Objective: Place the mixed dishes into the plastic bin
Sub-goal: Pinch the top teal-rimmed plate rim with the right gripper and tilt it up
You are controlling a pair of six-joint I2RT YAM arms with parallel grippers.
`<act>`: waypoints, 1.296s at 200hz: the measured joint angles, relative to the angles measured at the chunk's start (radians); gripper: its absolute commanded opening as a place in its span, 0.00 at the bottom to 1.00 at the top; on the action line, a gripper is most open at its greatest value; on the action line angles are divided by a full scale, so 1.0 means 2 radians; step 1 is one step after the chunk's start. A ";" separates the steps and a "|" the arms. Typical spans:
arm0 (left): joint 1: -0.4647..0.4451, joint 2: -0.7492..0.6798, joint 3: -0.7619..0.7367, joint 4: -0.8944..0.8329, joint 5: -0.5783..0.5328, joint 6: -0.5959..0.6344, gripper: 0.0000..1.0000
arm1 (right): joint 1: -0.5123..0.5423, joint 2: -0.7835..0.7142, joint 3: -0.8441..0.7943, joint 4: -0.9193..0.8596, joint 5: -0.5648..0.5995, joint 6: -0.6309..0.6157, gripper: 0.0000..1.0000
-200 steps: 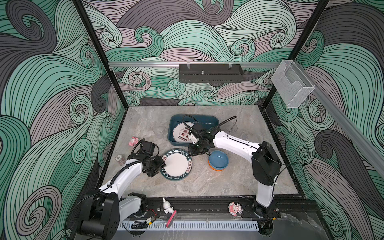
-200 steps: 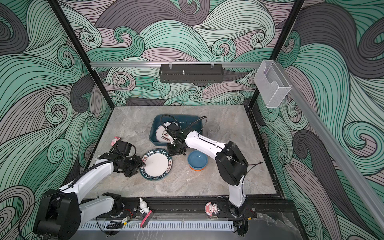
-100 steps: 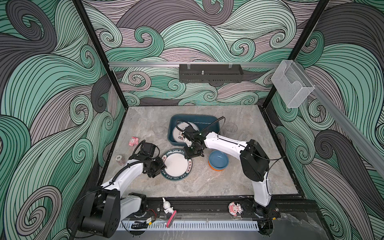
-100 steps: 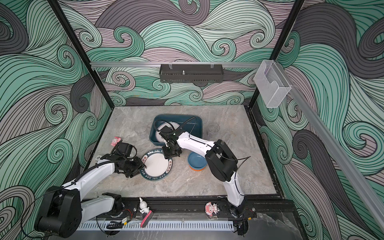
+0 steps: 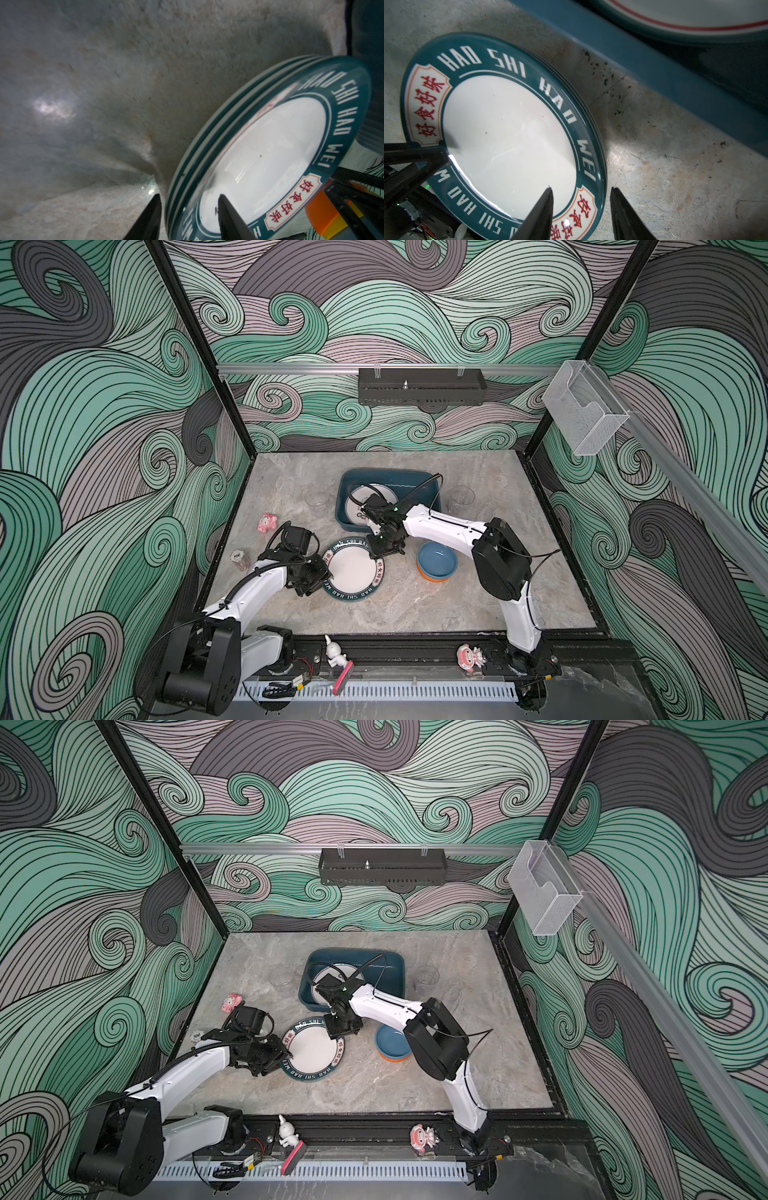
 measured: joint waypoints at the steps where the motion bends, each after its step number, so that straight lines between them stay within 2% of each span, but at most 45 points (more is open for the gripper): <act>1: 0.000 0.000 0.000 0.000 0.000 0.000 0.47 | 0.000 0.000 0.000 0.000 0.000 0.000 0.46; 139: 0.000 0.000 -0.001 -0.001 0.002 0.000 0.39 | 0.004 0.019 0.027 -0.006 -0.001 -0.009 0.43; 201: 0.002 0.000 -0.003 -0.002 0.003 0.000 0.36 | 0.004 0.022 0.027 -0.006 -0.010 -0.010 0.35; 259: 0.002 -0.016 -0.007 -0.006 0.002 0.000 0.38 | 0.004 0.025 0.027 -0.005 -0.014 -0.010 0.28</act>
